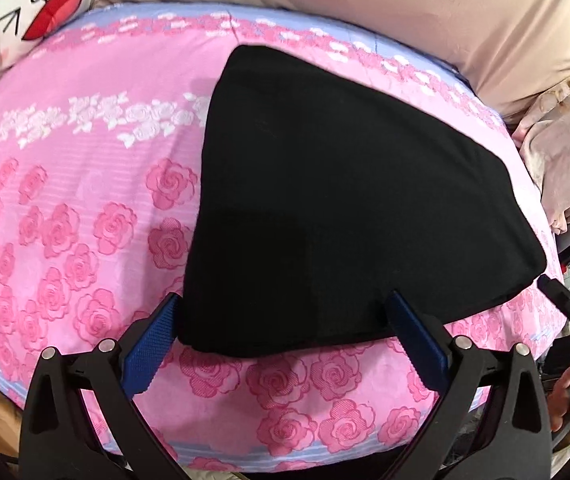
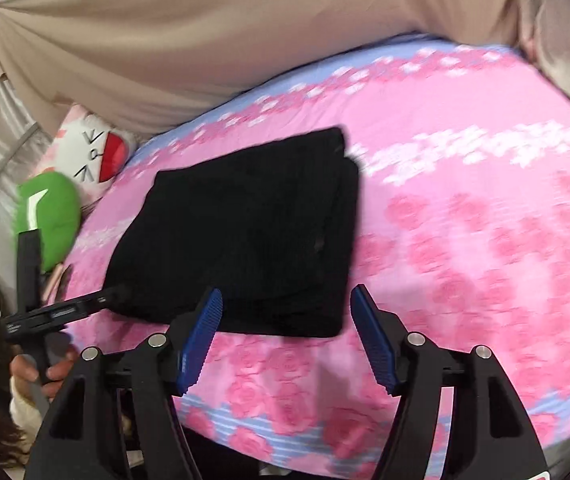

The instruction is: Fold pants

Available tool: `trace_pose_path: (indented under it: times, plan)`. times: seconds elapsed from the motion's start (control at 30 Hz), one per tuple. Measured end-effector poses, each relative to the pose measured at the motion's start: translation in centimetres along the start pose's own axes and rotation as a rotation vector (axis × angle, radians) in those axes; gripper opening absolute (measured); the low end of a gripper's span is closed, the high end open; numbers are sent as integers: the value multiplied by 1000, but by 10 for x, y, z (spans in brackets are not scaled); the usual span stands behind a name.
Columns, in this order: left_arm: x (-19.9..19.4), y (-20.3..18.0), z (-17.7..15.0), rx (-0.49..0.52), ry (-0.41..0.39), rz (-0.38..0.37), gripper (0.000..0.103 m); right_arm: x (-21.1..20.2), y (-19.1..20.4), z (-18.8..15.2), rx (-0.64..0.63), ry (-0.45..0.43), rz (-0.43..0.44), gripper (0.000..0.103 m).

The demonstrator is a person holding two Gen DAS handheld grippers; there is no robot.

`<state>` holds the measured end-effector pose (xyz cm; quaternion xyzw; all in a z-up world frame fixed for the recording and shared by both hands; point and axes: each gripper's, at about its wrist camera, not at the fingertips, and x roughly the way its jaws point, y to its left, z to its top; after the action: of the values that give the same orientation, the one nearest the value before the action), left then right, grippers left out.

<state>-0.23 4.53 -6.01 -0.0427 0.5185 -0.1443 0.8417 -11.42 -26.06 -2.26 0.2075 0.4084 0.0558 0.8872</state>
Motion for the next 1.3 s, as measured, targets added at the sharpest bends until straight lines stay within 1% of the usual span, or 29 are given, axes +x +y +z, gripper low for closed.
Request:
trace_pose_path:
  times: [0.03,0.07,0.1,0.13,0.2,0.27,0.3,0.33,0.37,0.4,0.43,0.5,0.57,0.7,0.73,0.77,0.8,0.83,0.87,0.9,0.93,0.97,1.03,1.07,1.13,1.17,1.23,1.27,1.3]
  plan:
    - [7,1,1,-1,15,-3,98,6,4,0,-14,6,-4,62]
    - [11,0,1,1,20,-3,98,16,8,0,-40,16,-9,44]
    - [12,-1,2,13,8,5,91,22,10,0,-57,19,-49,32]
    - [10,-1,3,21,0,13,86,25,12,1,-74,25,-65,31]
    - [-3,4,5,-4,-20,-14,69,10,17,6,-61,-9,-4,27]
    - [-14,11,7,-17,-48,-15,68,-12,23,9,-84,-55,19,24]
    - [-16,15,8,-17,-55,9,73,-17,21,8,-89,-64,-3,24]
    - [-12,19,7,-15,-45,49,86,-12,16,6,-96,-46,-35,25]
    - [-7,22,6,-18,-33,62,88,-1,8,3,-96,-6,-56,28]
    - [-3,24,4,-27,-19,56,88,13,-3,-3,-82,54,-79,32]
    - [-1,26,2,-47,0,22,90,20,-9,-9,-63,81,-95,47]
    - [-4,26,-1,-66,13,-39,94,21,-18,-21,-8,81,-76,49]
    - [-8,21,-4,-55,7,-80,98,20,-14,-26,-30,66,-84,55]
    - [7,8,-2,-13,11,-55,97,32,-9,-20,-66,31,-137,55]
    - [8,2,-2,18,-11,-33,93,37,-7,-16,-83,20,-159,50]
    - [9,-2,0,32,-17,-16,91,43,-5,-12,-97,7,-170,26]
    - [10,-3,2,39,-25,-10,81,47,-4,-8,-87,6,-135,23]
    - [9,-2,5,36,-39,-15,75,46,-1,-3,-78,-8,-133,16]
    - [7,0,10,32,-46,-27,60,40,3,4,-83,-29,-121,14]
    - [2,1,13,32,-52,-37,49,29,5,9,-78,-61,-108,13]
    - [-4,3,16,32,-61,-36,45,14,6,13,-60,-96,-97,12]
    - [-7,3,17,45,-66,-29,45,-6,6,15,-41,-134,-70,11]
    - [-3,-1,15,78,-55,-10,46,-19,2,11,-53,-145,-104,10]
    - [4,-4,12,90,-43,3,49,-10,-7,3,-50,-97,-145,9]
    - [7,-11,7,114,-72,52,59,20,-31,-14,-5,15,-172,9]
    - [5,-14,6,120,-77,69,61,18,-39,-21,35,-21,-134,14]
    - [-1,-15,5,122,-72,95,66,6,-41,-18,85,-30,-130,15]
    - [-6,-15,5,125,-76,101,69,-8,-36,-12,88,-72,-160,15]
    - [-11,-14,4,126,-83,103,75,-20,-29,-5,65,-111,-190,16]
